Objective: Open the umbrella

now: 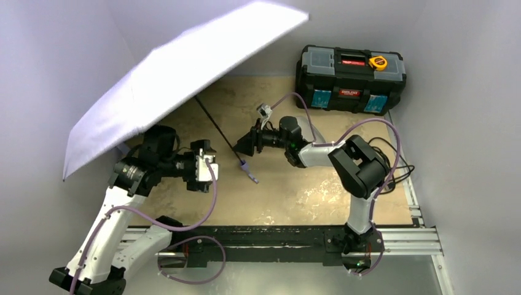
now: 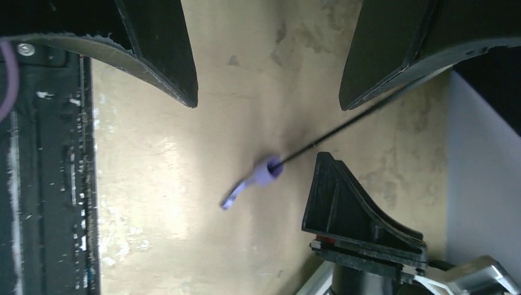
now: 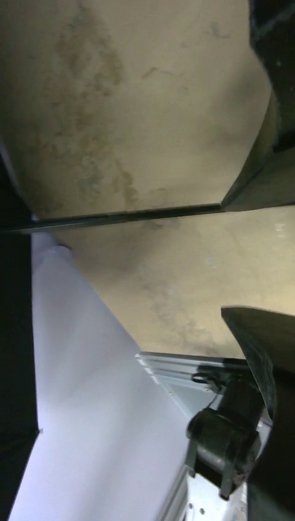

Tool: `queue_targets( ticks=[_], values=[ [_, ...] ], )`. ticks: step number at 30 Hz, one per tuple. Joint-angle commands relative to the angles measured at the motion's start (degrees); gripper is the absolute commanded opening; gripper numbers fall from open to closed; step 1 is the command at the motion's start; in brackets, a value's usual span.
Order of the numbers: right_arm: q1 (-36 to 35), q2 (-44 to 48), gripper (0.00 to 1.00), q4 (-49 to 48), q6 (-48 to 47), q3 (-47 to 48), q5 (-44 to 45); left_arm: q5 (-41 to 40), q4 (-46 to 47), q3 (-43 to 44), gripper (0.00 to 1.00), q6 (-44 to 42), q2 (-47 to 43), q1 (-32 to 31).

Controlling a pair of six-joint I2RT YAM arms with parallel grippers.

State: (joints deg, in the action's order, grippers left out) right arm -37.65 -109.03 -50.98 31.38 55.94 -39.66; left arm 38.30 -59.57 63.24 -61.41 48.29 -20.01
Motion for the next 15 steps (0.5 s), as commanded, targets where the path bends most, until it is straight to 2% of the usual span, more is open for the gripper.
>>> queue_targets(
  ticks=[1, 3, 4, 5, 7, 10, 15],
  values=[
    [-0.17, 6.67, 0.64, 1.1, -5.15, -3.7, 2.56, -1.24, 0.02, -3.08, 0.86, 6.83, -2.03, -2.39],
    [-0.09, 9.46, 0.79, 3.26, -6.58, -5.06, 3.43, -2.4, 1.1, -4.48, 0.9, 10.3, -1.7, -2.9],
    [0.11, 10.86, 0.83, 4.51, -7.23, -5.49, 3.41, -3.13, 2.19, -5.09, 0.92, 12.94, -1.4, -3.07],
    [0.47, 12.52, 0.88, 5.98, -7.9, -5.62, 3.3, -3.54, 2.64, -5.35, 0.98, 15.17, -0.8, -3.29],
    [1.74, 16.65, 0.97, 9.76, -9.34, -6.28, 3.27, -3.83, 2.98, -5.71, 1.0, 19.02, 0.26, -4.03],
    [4.42, 23.77, 0.99, 17.67, -12.6, -7.82, 2.71, -8.06, 7.85, -8.57, 1.0, 26.99, 1.22, -5.77],
    [9.07, 36.44, 0.99, 36.05, -20.03, -9.65, 4.21, -12.75, 15.44, -13.93, 1.0, 34.35, 4.45, -11.17]
  ],
)
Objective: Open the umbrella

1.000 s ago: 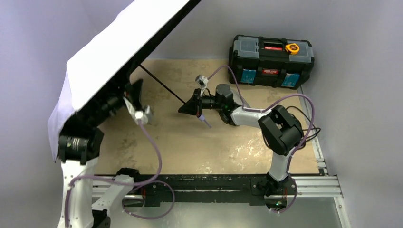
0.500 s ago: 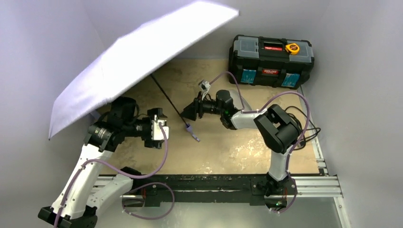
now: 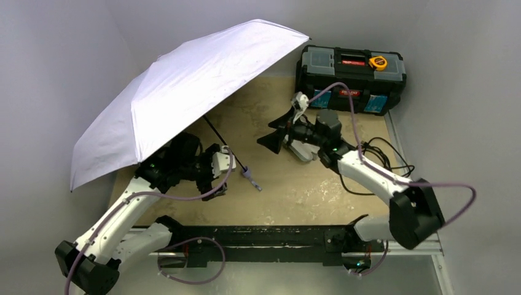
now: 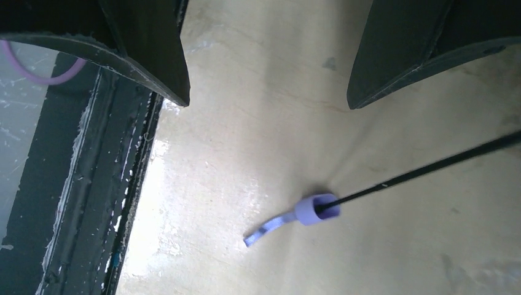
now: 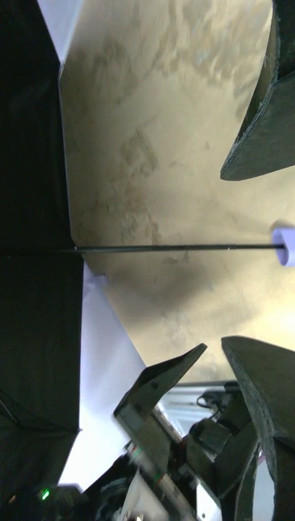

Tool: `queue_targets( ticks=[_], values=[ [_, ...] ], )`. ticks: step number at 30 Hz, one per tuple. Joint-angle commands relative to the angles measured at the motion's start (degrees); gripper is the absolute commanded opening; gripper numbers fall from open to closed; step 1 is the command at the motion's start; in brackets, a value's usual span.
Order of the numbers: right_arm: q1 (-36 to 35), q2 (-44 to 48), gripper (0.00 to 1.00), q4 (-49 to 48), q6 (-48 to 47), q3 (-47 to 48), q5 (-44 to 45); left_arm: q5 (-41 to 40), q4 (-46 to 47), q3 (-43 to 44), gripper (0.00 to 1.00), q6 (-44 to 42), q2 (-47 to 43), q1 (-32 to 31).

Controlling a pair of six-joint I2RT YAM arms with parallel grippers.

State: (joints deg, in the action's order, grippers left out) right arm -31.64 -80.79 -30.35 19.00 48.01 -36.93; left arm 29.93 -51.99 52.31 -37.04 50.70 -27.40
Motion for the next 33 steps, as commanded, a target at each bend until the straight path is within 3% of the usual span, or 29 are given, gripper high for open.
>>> queue_targets(
  ticks=[1, 5, 9, 14, 21, 33],
  values=[
    [4.05, 10.76, 0.99, 18.47, -8.76, -2.02, 2.17, -5.52, 9.3, -3.19, 1.0, 11.85, 3.06, -5.08],
    [7.97, 19.69, 0.99, 32.43, -13.69, -0.95, 5.97, -7.74, 8.3, 2.6, 1.0, 22.54, 11.89, -7.47],
    [11.98, 25.21, 0.99, 42.43, -13.92, 0.73, 10.85, -3.78, 0.81, 14.39, 1.0, 28.04, 23.32, -7.41],
    [16.01, 27.97, 0.99, 46.4, -9.88, 0.79, 15.18, -8.32, 0.79, 22.72, 1.0, 33.61, 28.59, -7.43],
    [25.81, 28.2, 0.99, 50.79, -7.17, 4.22, 12.53, -14.21, -6.39, 34.72, 1.0, 33.67, 37.67, -7.29],
    [27.57, 29.09, 0.99, 52.81, -11.1, 4.76, 8.54, -17.73, -5.48, 35.88, 1.0, 33.05, 38.24, -6.66]
  ],
)
